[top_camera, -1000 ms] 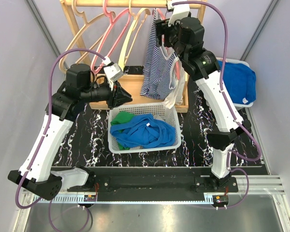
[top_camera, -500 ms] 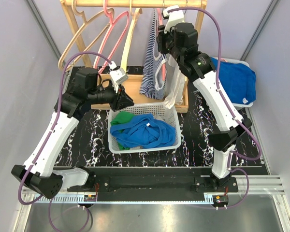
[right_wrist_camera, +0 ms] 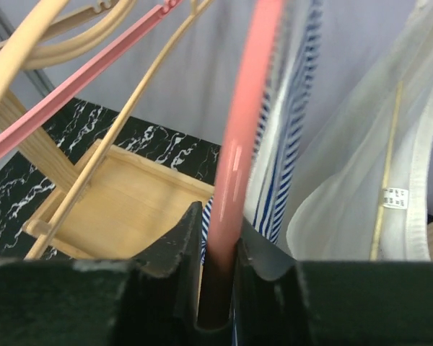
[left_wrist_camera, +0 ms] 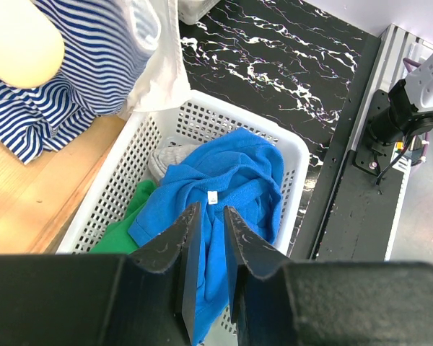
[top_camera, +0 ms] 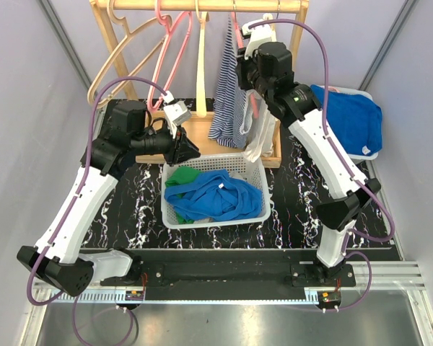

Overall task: Remove the tank top from the hanger
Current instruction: Pick up the hanger from the clothesline.

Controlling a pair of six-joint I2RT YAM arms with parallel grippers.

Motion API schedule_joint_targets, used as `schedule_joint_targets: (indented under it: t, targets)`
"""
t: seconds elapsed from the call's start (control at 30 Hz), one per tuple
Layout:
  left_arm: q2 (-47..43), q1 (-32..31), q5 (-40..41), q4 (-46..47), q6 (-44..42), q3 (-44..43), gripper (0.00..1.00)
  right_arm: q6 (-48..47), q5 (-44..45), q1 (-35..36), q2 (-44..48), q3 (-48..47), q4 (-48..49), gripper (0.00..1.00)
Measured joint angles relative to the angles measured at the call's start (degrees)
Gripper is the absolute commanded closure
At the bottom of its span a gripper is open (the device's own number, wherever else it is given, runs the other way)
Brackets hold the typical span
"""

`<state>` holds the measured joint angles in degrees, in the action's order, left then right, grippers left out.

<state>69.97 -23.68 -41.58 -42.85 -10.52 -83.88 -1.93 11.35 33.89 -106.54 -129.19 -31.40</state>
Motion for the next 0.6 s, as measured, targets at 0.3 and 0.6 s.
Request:
schedule_joint_targets:
  t: [0.3, 0.6]
  targets:
    - [0.0, 0.0, 0.04, -0.13, -0.04, -0.15, 0.78, -2.49, 3.19, 0.98, -1.68, -6.38, -3.58, 0.93]
    - [-0.15, 0.0, 0.52, -0.72, -0.42, -0.74, 0.78, -6.78, 6.38, 8.26, -9.35, -18.32, -5.38, 0.94]
